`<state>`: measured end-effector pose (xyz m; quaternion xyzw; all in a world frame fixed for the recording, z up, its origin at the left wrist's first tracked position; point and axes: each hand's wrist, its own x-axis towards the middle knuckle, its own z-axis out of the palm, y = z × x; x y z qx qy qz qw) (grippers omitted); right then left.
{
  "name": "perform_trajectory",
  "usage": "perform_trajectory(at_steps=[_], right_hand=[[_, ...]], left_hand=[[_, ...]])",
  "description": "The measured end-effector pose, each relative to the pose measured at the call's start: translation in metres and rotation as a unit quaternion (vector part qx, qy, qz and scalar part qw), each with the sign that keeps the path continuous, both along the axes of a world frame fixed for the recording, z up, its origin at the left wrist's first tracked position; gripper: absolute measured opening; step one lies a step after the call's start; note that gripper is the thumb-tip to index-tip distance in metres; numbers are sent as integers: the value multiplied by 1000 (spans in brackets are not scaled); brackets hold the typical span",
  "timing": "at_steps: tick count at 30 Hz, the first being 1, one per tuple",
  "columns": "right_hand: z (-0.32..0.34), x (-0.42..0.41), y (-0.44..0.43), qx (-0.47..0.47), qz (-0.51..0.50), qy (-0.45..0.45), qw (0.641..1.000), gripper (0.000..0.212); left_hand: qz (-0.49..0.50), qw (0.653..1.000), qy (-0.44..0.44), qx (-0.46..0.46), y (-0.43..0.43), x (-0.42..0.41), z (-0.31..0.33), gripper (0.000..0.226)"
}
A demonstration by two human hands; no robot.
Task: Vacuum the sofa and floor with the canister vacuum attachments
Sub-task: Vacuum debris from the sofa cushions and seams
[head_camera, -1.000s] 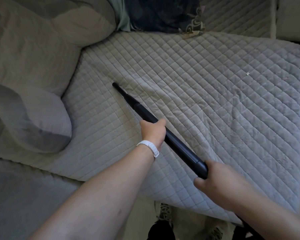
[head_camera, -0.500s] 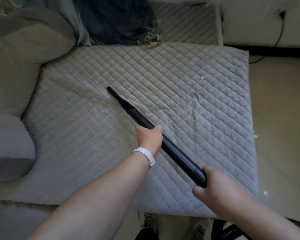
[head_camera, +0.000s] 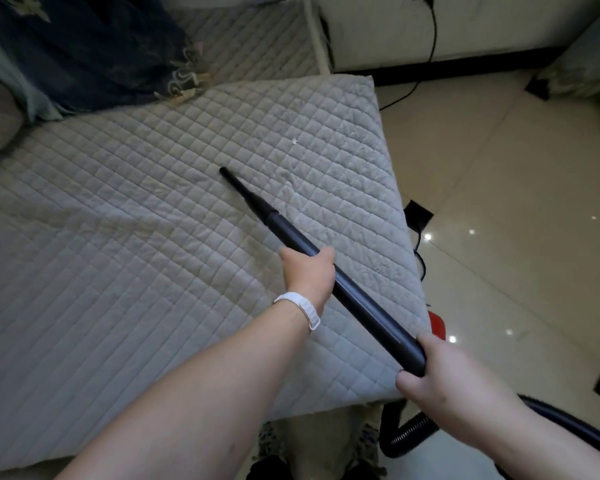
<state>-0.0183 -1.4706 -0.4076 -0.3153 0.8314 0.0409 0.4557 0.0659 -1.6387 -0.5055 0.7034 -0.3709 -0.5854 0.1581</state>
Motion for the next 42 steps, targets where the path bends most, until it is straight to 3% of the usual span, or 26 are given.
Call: perform_trajectory(at_steps=[14,27,35,42], right_hand=[[-17,-57,54,-10,-78,14,997,15],[-23,-74,45,-26,-76,6,997,20],[-15,-85,35,-30,-18,17,999,18],[0,-89,20,-49,72,-2,996,19]], left_hand=[[-114,993,-7,8,31,-90,0,42],[-121,992,-18,-10,21,-108,-7,42],[-74,997,-29,-11,18,-100,6,41],[50,997,-41,-35,20,-68,33,47]])
